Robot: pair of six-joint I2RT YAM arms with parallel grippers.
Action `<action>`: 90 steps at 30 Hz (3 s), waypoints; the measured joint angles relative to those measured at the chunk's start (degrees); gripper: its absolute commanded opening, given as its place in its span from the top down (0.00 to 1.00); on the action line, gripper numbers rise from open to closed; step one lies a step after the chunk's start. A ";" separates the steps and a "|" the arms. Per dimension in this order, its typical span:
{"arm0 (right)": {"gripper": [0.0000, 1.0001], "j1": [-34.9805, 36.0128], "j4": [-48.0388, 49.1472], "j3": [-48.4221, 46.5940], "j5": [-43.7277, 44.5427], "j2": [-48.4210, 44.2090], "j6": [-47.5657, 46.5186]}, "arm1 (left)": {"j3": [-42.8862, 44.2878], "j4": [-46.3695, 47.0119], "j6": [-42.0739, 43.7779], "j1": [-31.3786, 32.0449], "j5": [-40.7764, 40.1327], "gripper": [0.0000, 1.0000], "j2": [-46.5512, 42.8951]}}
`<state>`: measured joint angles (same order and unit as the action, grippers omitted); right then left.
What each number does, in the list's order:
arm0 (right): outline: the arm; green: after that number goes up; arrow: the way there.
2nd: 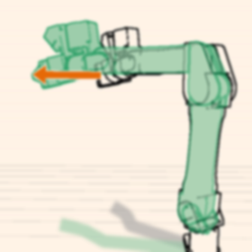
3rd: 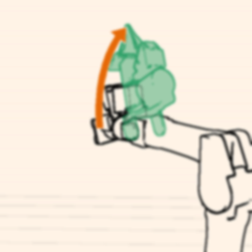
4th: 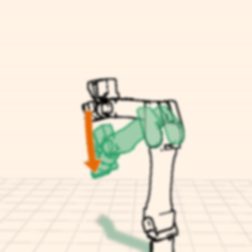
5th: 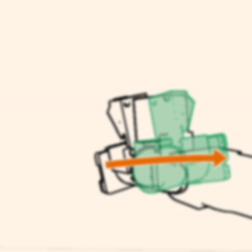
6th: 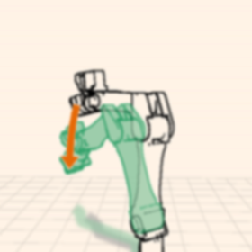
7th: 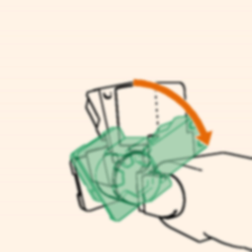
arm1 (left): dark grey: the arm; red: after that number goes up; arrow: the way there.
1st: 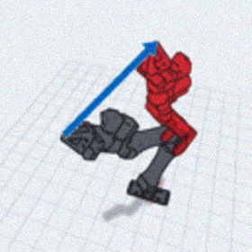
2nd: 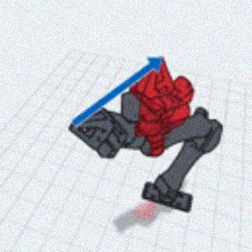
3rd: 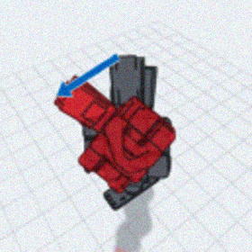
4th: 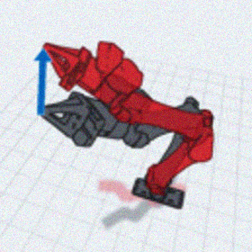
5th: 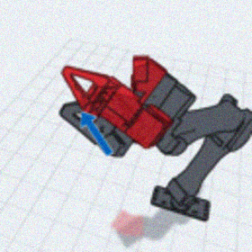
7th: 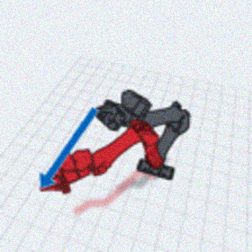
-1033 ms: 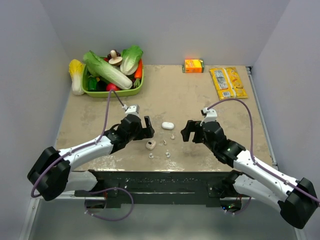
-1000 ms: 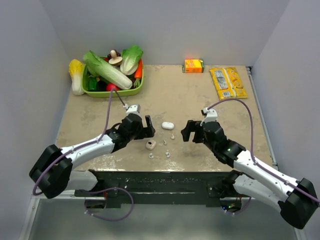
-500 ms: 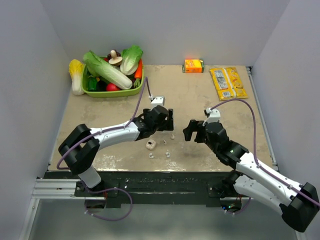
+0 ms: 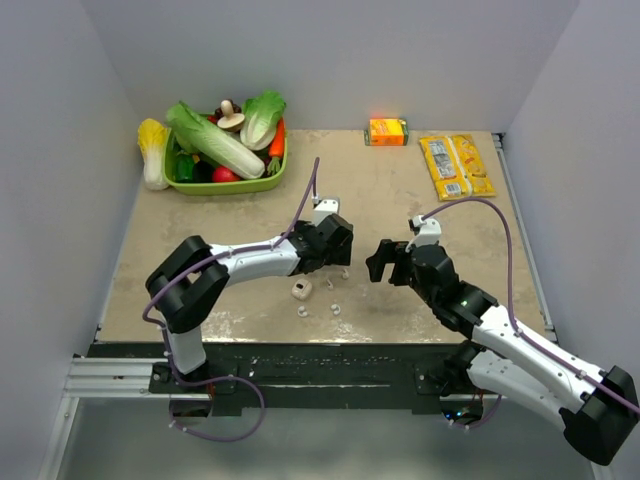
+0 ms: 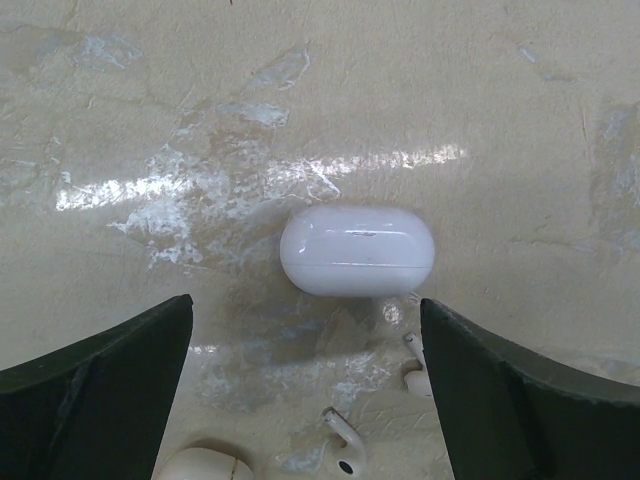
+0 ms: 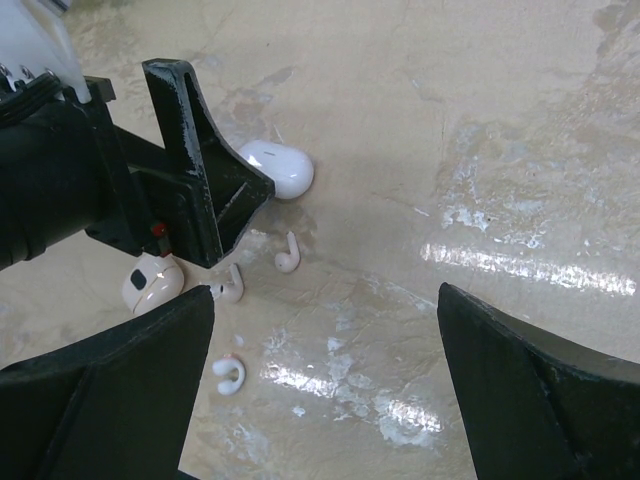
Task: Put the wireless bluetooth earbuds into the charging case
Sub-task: Adjust the charging case at the center of the board.
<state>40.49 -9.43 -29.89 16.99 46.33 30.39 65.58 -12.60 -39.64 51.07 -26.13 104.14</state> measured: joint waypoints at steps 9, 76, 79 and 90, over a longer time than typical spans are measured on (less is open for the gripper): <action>0.06 0.00 0.00 0.02 0.00 -0.02 0.04 | -2.08 0.22 -0.31 -0.63 -1.79 0.23 -2.51; 0.07 0.00 0.02 0.46 0.00 0.31 0.31 | -0.42 18.38 4.92 -9.01 18.29 1.00 8.57; 0.07 0.00 0.02 0.46 0.00 0.55 0.33 | 0.11 19.04 5.49 -9.01 19.56 1.00 8.85; 0.07 0.00 -0.02 0.81 0.02 0.11 0.52 | 1.36 20.68 6.73 -12.46 17.99 1.00 4.98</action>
<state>40.49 -9.45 -29.08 17.02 46.44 30.92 66.94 8.08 -32.91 38.61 -8.14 109.12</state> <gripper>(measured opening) 0.932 0.012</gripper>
